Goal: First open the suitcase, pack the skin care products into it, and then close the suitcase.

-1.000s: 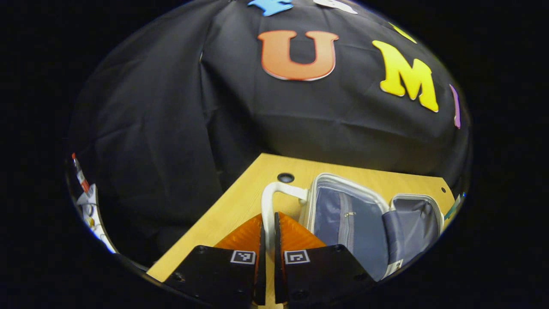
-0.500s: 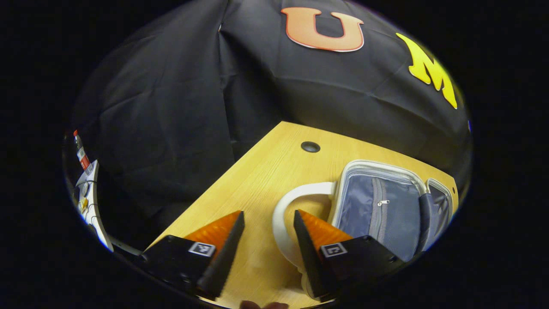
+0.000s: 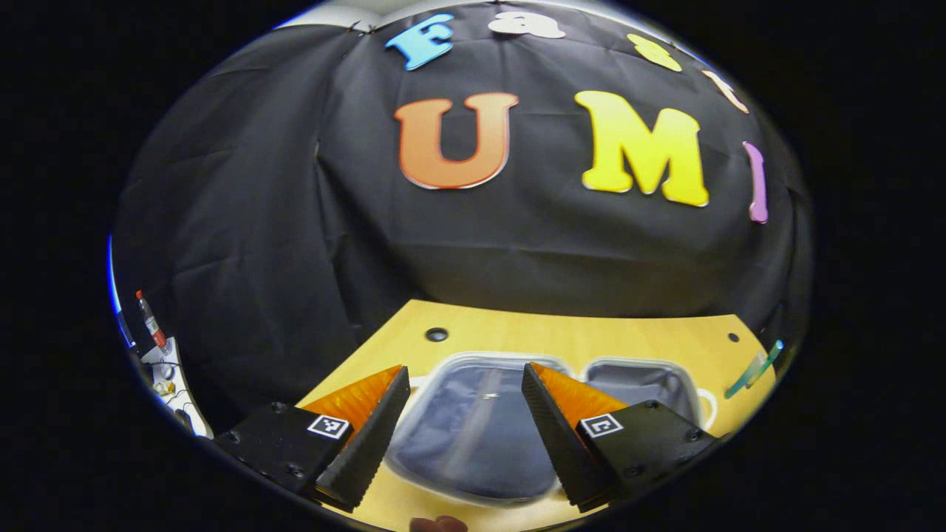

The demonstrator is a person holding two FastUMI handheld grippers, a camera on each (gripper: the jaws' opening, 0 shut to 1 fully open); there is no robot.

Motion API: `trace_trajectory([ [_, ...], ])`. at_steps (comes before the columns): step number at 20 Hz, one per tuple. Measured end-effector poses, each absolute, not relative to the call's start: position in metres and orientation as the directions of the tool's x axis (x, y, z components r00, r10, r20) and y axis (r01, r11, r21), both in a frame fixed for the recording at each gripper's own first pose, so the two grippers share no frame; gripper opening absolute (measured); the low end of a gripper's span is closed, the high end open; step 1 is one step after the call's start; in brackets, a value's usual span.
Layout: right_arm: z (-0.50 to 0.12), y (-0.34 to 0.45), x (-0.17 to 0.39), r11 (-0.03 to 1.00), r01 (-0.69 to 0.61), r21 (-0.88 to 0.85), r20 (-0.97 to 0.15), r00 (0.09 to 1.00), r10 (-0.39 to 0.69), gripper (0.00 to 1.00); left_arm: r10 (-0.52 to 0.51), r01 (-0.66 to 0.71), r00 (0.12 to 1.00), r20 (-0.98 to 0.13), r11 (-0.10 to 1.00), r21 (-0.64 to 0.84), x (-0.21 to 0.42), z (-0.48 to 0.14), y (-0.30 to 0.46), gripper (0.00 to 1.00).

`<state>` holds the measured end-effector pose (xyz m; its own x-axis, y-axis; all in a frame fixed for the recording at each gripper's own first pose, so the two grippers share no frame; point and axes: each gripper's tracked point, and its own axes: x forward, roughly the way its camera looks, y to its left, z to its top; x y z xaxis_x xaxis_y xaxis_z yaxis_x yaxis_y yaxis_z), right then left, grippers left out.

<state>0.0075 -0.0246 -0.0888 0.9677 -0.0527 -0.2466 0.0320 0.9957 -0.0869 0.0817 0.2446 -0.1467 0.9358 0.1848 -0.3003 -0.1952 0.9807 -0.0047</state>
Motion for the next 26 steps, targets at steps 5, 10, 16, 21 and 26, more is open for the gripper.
trace_trajectory([
  [5, -0.091, -0.065, 0.013, 0.997, 0.027, -0.072, -0.226, 0.973, -0.043, 0.79, 0.105, -0.119, 0.956, -0.276, 0.992, -0.035, 0.067, -0.130, 0.123, 0.97],
  [10, -0.108, -0.100, 0.017, 0.998, 0.013, -0.061, -0.252, 0.967, -0.028, 0.79, -0.004, -0.004, 0.964, -0.265, 1.000, -0.031, 0.064, -0.127, 0.024, 0.97],
  [16, -0.125, -0.138, 0.020, 0.999, 0.011, -0.050, -0.288, 0.957, -0.025, 0.79, -0.187, 0.191, 0.935, -0.302, 0.981, -0.017, 0.065, -0.159, -0.091, 0.97],
  [21, -0.137, -0.175, 0.019, 0.996, 0.029, -0.084, -0.317, 0.947, -0.054, 0.77, -0.300, 0.299, 0.868, -0.397, 0.952, -0.066, 0.076, -0.232, -0.183, 0.97],
  [26, -0.163, -0.201, 0.021, 0.994, 0.044, -0.103, -0.364, 0.928, -0.079, 0.79, -0.314, 0.320, 0.825, -0.469, 0.945, -0.070, 0.105, -0.293, -0.222, 0.98],
])
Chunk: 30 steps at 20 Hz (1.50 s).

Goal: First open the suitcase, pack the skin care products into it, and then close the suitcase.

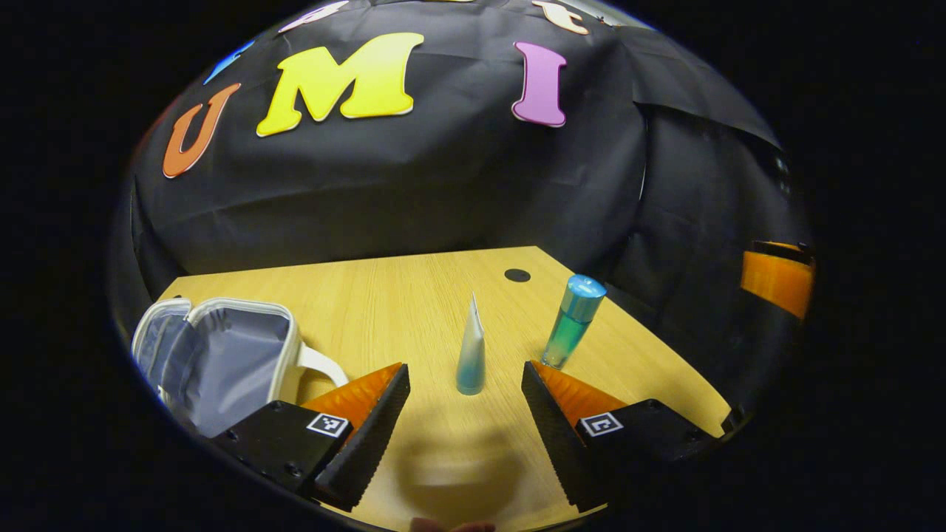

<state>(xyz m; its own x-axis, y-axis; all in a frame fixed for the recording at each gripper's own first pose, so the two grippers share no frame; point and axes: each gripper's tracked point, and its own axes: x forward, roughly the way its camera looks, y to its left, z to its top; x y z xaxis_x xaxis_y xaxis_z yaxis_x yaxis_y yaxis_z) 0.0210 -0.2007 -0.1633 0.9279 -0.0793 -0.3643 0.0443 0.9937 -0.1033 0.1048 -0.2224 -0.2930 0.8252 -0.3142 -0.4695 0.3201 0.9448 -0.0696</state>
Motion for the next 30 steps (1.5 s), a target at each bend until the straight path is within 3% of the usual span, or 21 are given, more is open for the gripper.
trace_trajectory([
  [8, -0.207, -0.239, 0.016, 0.993, 0.101, -0.059, -0.462, 0.879, -0.117, 0.79, -0.276, 0.271, 0.800, -0.534, 0.958, -0.089, 0.147, -0.349, -0.239, 1.00],
  [9, -0.212, -0.242, 0.017, 0.993, 0.107, -0.057, -0.472, 0.873, -0.121, 0.77, -0.270, 0.270, 0.797, -0.540, 0.959, -0.081, 0.149, -0.352, -0.238, 0.90],
  [13, -0.230, -0.234, 0.034, 0.997, 0.078, -0.026, -0.484, 0.871, -0.080, 0.79, -0.270, 0.285, 0.786, -0.557, 0.957, -0.061, 0.157, -0.363, -0.244, 0.71],
  [14, -0.239, -0.227, 0.043, 0.998, 0.059, -0.001, -0.486, 0.873, -0.053, 0.80, -0.272, 0.289, 0.781, -0.563, 0.955, -0.060, 0.157, -0.367, -0.245, 0.74],
  [15, -0.251, -0.218, 0.051, 0.999, 0.039, 0.021, -0.498, 0.867, -0.023, 0.78, -0.277, 0.294, 0.775, -0.568, 0.954, -0.064, 0.158, -0.369, -0.247, 0.63],
  [19, -0.290, -0.187, 0.081, 0.996, -0.054, 0.065, -0.547, 0.833, 0.081, 0.80, -0.280, 0.291, 0.779, -0.561, 0.954, -0.072, 0.160, -0.368, -0.242, 0.42],
  [20, -0.297, -0.181, 0.089, 0.995, -0.070, 0.069, -0.547, 0.831, 0.096, 0.80, -0.265, 0.280, 0.782, -0.564, 0.958, -0.062, 0.160, -0.365, -0.236, 0.48],
  [21, -0.303, -0.174, 0.097, 0.994, -0.085, 0.076, -0.551, 0.827, 0.112, 0.80, -0.258, 0.272, 0.784, -0.565, 0.960, -0.062, 0.157, -0.362, -0.230, 0.41],
  [23, -0.314, -0.160, 0.110, 0.990, -0.112, 0.084, -0.552, 0.822, 0.140, 0.78, -0.259, 0.253, 0.791, -0.555, 0.963, -0.088, 0.149, -0.346, -0.221, 0.40],
  [24, -0.318, -0.153, 0.116, 0.988, -0.129, 0.081, -0.553, 0.819, 0.152, 0.80, -0.256, 0.245, 0.795, -0.550, 0.965, -0.095, 0.146, -0.337, -0.215, 0.47],
  [25, -0.323, -0.145, 0.123, 0.987, -0.145, 0.074, -0.554, 0.817, 0.162, 0.79, -0.255, 0.238, 0.797, -0.548, 0.966, -0.105, 0.140, -0.329, -0.210, 0.40],
  [30, -0.347, -0.126, 0.144, 0.982, -0.175, 0.076, -0.572, 0.799, 0.187, 0.77, -0.222, 0.181, 0.818, -0.531, 0.975, -0.128, 0.099, -0.279, -0.174, 0.40],
])
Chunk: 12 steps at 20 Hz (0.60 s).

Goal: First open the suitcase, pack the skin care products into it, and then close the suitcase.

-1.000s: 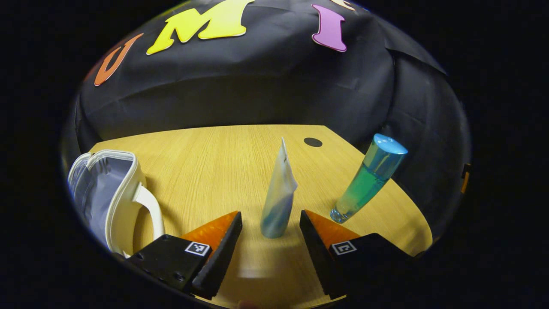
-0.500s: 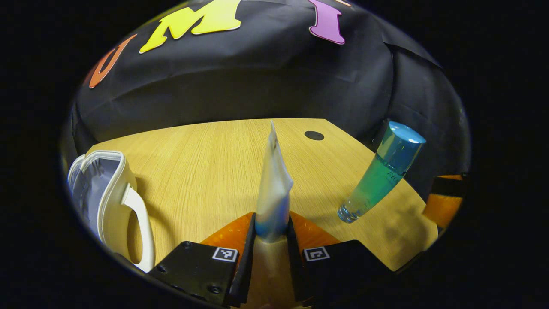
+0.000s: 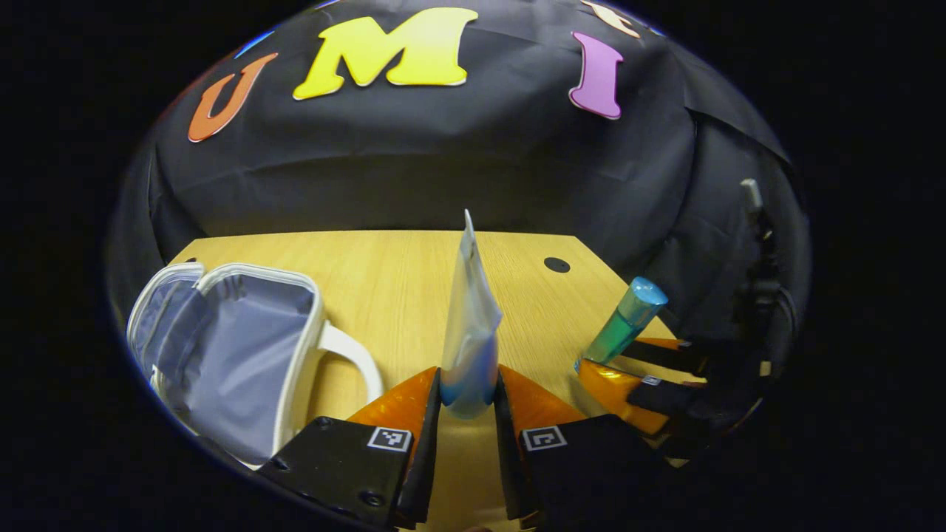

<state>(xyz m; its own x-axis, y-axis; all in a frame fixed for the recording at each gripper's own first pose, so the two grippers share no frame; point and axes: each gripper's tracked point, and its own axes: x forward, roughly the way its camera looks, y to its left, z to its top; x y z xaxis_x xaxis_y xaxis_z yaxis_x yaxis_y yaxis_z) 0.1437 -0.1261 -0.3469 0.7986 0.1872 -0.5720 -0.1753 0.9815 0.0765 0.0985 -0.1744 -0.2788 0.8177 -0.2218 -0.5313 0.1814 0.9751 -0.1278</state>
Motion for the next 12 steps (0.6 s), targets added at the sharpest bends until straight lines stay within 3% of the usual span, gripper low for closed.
trace_trajectory([
  [3, -0.362, -0.122, 0.152, 0.981, -0.166, 0.102, -0.602, 0.775, 0.193, 0.70, -0.190, 0.142, 0.830, -0.524, 0.981, -0.131, 0.080, -0.253, -0.141, 0.40],
  [8, -0.361, -0.129, 0.161, 0.991, -0.125, 0.048, -0.617, 0.777, 0.128, 0.39, -0.124, 0.071, 0.842, -0.526, 0.990, -0.119, 0.069, -0.234, -0.061, 0.40],
  [12, -0.335, -0.124, 0.148, 0.991, -0.112, 0.072, -0.630, 0.765, 0.133, 0.35, -0.129, 0.064, 0.821, -0.556, 0.989, -0.134, 0.075, -0.238, -0.002, 0.40],
])
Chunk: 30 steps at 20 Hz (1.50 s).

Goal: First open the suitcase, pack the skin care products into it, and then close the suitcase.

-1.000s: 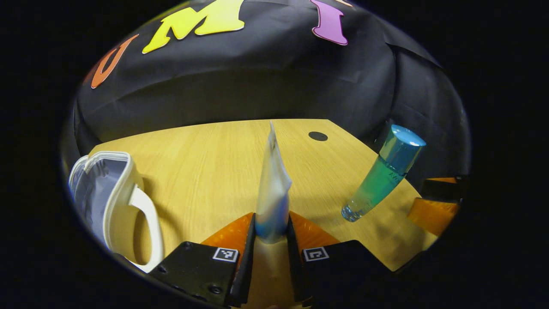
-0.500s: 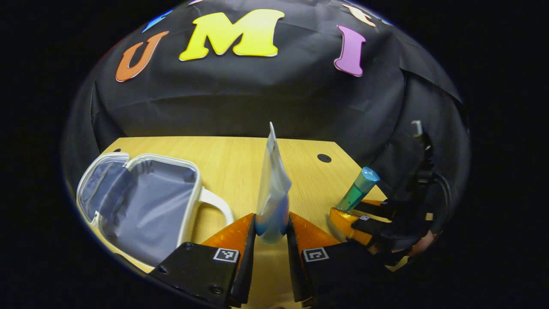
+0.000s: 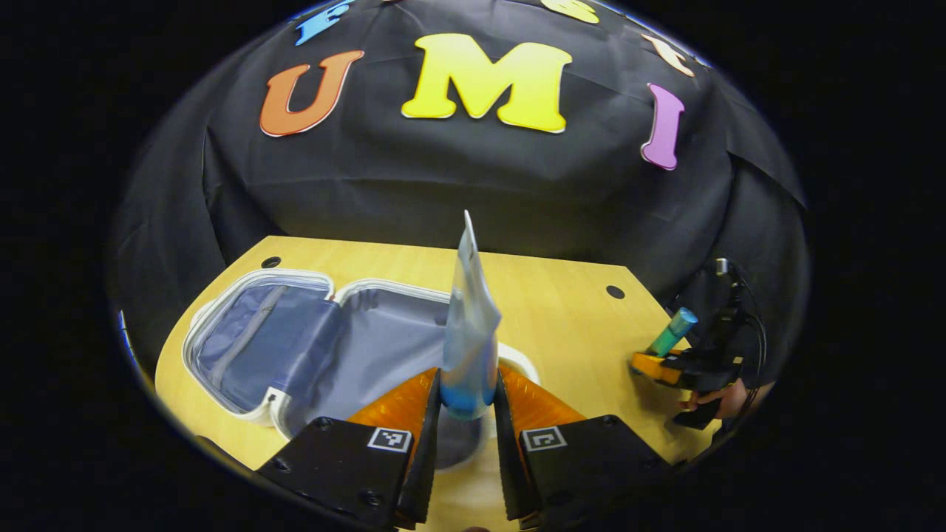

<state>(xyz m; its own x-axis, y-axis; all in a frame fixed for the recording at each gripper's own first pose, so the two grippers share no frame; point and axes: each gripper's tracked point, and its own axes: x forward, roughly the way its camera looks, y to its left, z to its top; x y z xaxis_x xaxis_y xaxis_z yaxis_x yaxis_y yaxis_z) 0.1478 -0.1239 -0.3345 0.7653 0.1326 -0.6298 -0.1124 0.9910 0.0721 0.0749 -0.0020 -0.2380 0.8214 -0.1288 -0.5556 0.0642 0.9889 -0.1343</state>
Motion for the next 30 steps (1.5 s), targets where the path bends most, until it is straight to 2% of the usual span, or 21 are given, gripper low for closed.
trace_trajectory([
  [1, -0.321, -0.124, 0.141, 0.991, -0.113, 0.077, -0.624, 0.770, 0.137, 0.33, -0.142, 0.077, 0.805, -0.576, 0.988, -0.137, 0.077, -0.246, 0.008, 0.40],
  [4, -0.274, -0.125, 0.116, 0.989, -0.104, 0.105, -0.609, 0.779, 0.146, 0.38, -0.184, 0.114, 0.738, -0.649, 0.982, -0.149, 0.083, -0.277, 0.039, 0.40],
  [5, -0.257, -0.126, 0.107, 0.989, -0.098, 0.108, -0.605, 0.783, 0.144, 0.35, -0.200, 0.120, 0.720, -0.665, 0.979, -0.165, 0.086, -0.287, 0.046, 0.40],
  [10, -0.187, -0.128, 0.062, 0.992, -0.031, 0.119, -0.572, 0.815, 0.094, 0.35, -0.240, 0.128, 0.616, -0.751, 0.970, -0.205, 0.095, -0.335, 0.071, 0.39],
  [15, -0.142, -0.125, 0.023, 0.993, 0.011, 0.119, -0.530, 0.846, 0.055, 0.35, -0.188, 0.050, 0.481, -0.856, 0.981, -0.187, 0.088, -0.368, 0.087, 0.39],
  [17, -0.131, -0.120, 0.014, 0.994, 0.010, 0.107, -0.516, 0.856, 0.047, 0.35, -0.178, 0.042, 0.401, -0.899, 0.983, -0.176, 0.082, -0.377, 0.087, 0.39],
  [19, -0.124, -0.116, 0.007, 0.994, 0.013, 0.110, -0.505, 0.862, 0.045, 0.35, -0.163, 0.074, 0.365, -0.917, 0.987, -0.146, 0.086, -0.377, 0.085, 0.39],
  [28, -0.100, -0.082, -0.012, 0.997, -0.036, 0.075, -0.474, 0.878, 0.067, 0.35, -0.021, 0.130, 0.255, -0.967, 0.991, 0.013, 0.091, -0.383, 0.088, 0.40],
  [29, -0.098, -0.074, -0.013, 0.996, -0.057, 0.072, -0.472, 0.877, 0.085, 0.32, -0.022, 0.133, 0.255, -0.967, 0.991, 0.013, 0.092, -0.382, 0.088, 0.48],
  [30, -0.097, -0.067, -0.013, 0.995, -0.076, 0.072, -0.471, 0.876, 0.101, 0.33, -0.025, 0.128, 0.258, -0.966, 0.992, 0.008, 0.091, -0.383, 0.088, 0.43],
])
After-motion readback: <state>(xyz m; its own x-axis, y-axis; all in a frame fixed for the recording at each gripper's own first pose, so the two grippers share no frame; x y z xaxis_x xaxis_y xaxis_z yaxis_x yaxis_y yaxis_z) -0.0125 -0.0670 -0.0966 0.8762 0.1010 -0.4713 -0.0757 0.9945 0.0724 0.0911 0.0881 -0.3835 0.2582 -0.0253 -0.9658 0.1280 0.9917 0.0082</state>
